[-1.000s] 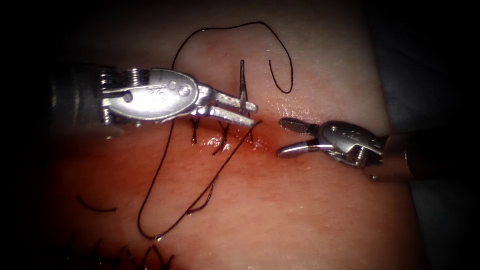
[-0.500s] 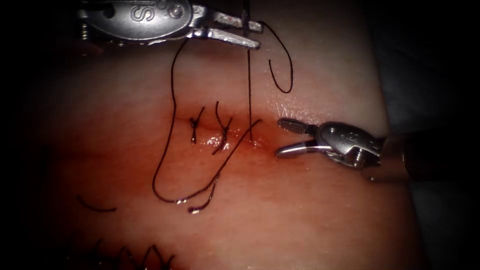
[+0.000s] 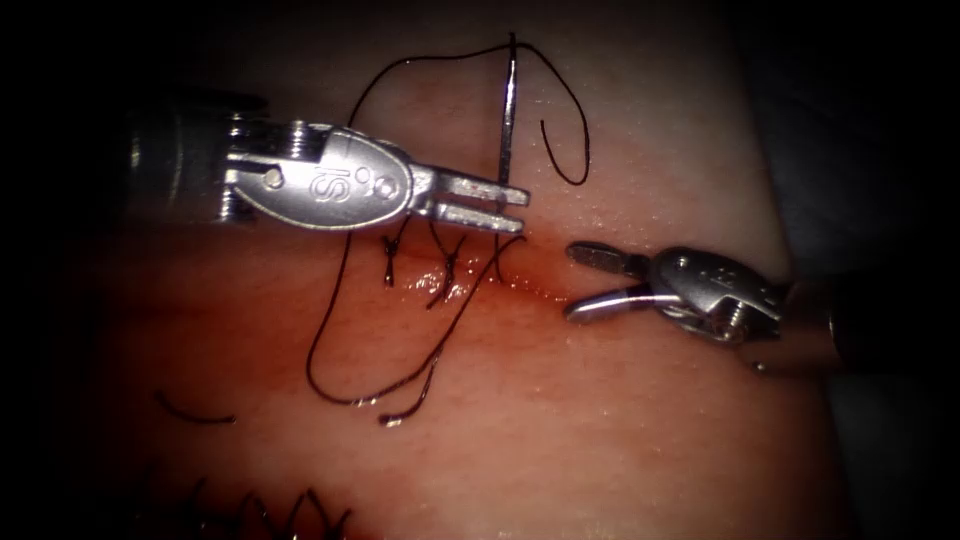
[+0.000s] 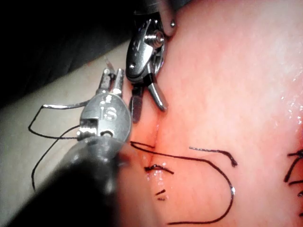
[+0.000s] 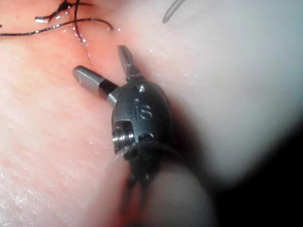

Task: Wound Closure
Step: Grab the needle with the left driver and pull it through the tissue, then pass the needle back to the right tool.

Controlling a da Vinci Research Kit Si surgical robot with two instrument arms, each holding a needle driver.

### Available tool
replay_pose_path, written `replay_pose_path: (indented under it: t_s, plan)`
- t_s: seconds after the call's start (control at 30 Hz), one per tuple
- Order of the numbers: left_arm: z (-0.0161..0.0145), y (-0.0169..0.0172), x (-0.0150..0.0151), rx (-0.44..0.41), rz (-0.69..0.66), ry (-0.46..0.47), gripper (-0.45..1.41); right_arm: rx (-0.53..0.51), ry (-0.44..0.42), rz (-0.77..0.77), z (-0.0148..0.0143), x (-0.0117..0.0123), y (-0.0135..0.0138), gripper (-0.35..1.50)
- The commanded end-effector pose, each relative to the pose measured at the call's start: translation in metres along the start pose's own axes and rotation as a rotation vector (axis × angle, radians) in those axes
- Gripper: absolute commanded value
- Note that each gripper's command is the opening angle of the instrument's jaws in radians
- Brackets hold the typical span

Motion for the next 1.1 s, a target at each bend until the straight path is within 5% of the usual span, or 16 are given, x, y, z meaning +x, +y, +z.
replay_pose_path:
  t_s: [0.03, 0.43, 1.1]
  plan:
    - [0.0009, 0.0004, -0.0008, 0.002, 0.007, -0.005, -0.45, 0.003, 0.006, 0.03, 0.0005, 0.0003, -0.0008, 1.2]
    - [0.003, 0.0061, -0.0038, 0.081, 0.068, -0.018, -0.45, 0.015, 0.034, 0.383, -0.0004, 0.0036, -0.0048, 0.96]
    - [0.0047, 0.009, -0.0067, 0.134, 0.274, -0.006, -0.45, -0.005, 0.128, 0.549, 0.0036, 0.006, -0.0059, 1.3]
